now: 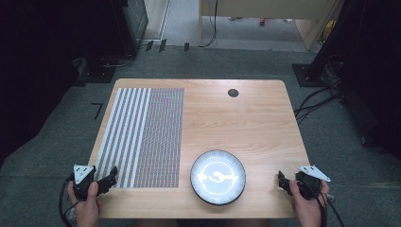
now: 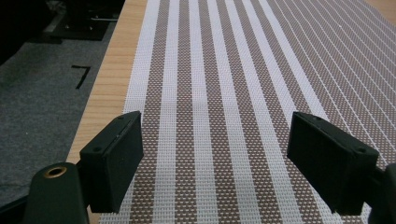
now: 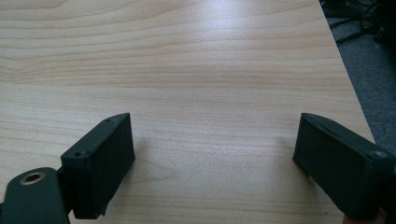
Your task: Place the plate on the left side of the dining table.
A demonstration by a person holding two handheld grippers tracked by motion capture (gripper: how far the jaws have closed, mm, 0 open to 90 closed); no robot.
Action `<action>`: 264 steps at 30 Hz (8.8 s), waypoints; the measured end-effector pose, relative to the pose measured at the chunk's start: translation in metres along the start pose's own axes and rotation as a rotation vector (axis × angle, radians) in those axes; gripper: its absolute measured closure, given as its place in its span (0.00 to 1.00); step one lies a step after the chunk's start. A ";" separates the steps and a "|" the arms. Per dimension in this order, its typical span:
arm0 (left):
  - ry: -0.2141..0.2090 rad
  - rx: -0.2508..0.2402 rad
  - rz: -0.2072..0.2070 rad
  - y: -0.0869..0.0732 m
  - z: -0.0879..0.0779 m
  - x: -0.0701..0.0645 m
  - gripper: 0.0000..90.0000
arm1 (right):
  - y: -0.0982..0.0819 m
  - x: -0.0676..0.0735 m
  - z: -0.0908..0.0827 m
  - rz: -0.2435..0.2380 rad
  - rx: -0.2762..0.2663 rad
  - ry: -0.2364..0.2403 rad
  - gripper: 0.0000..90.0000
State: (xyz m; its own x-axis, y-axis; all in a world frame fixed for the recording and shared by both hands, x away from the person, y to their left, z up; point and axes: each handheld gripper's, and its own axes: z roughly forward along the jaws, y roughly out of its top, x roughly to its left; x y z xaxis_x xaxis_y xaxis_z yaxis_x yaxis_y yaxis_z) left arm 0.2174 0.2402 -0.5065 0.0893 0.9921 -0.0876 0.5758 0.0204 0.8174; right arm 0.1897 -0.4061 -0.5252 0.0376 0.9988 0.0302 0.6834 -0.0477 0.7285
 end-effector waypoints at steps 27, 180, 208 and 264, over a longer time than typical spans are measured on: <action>-0.109 -0.047 0.065 0.036 0.005 -0.059 0.21 | 0.003 -0.004 0.004 0.004 0.006 -0.005 0.10; -0.638 0.160 0.225 0.007 0.009 -0.212 0.85 | 0.010 0.121 -0.035 0.345 -0.024 0.425 0.86; -0.640 0.174 0.214 0.007 0.013 -0.212 0.80 | -0.001 0.121 -0.028 0.604 -0.018 0.476 0.93; -0.612 0.188 -0.062 0.074 -0.011 -0.115 0.89 | 0.057 0.210 -0.043 0.533 -0.032 0.696 0.92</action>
State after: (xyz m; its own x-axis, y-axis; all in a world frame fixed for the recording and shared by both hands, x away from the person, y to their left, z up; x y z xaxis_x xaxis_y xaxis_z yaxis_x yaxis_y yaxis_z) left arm 0.2409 0.1292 -0.4301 0.4668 0.7387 -0.4863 0.7224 -0.0013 0.6915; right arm 0.2056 -0.1984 -0.4480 -0.1146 0.6217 0.7748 0.6802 -0.5193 0.5173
